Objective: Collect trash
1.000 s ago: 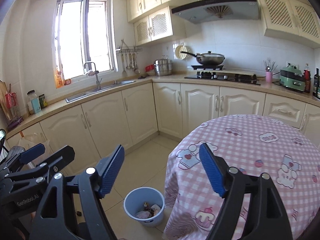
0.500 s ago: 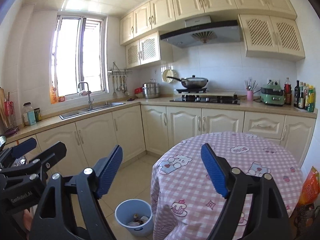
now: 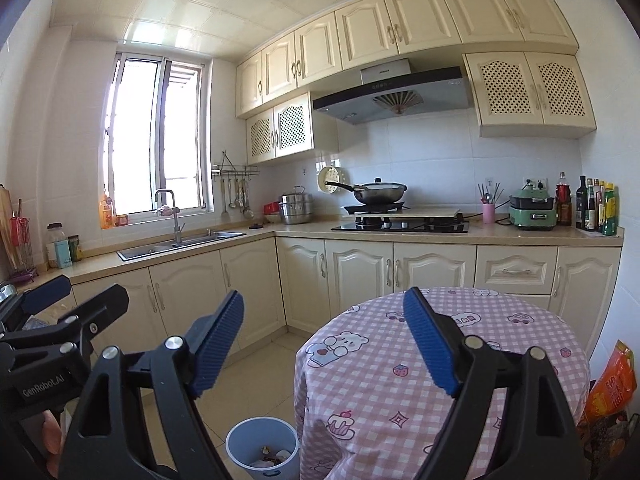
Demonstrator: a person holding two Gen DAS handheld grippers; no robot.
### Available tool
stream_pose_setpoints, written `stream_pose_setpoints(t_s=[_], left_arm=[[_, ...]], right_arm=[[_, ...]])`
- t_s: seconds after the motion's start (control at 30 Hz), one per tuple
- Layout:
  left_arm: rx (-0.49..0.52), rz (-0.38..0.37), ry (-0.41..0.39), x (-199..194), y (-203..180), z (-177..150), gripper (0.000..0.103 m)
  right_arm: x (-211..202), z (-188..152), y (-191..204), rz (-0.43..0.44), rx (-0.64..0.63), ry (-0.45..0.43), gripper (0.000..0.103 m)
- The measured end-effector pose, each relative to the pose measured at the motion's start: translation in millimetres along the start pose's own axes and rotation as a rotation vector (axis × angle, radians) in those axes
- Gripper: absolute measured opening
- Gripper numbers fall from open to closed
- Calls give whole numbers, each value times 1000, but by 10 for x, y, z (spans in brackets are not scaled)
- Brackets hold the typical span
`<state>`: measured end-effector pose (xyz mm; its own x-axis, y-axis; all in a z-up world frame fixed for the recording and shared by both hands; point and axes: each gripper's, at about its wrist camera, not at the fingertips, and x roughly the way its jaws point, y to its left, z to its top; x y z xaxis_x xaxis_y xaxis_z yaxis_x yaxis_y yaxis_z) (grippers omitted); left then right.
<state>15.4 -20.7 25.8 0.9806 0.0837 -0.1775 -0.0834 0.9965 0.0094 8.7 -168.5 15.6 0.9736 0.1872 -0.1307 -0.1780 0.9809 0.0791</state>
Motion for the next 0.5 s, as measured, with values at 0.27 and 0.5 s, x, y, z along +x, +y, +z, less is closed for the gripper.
stream_pose_setpoints(t_s=[0.27, 0.5], left_arm=[[2, 8, 2, -21, 17, -17, 95], [1, 12, 4, -27, 29, -17, 95]], right_arm=[[26, -11, -15, 6, -1, 8, 81], [31, -29, 5, 5, -4, 10, 81]])
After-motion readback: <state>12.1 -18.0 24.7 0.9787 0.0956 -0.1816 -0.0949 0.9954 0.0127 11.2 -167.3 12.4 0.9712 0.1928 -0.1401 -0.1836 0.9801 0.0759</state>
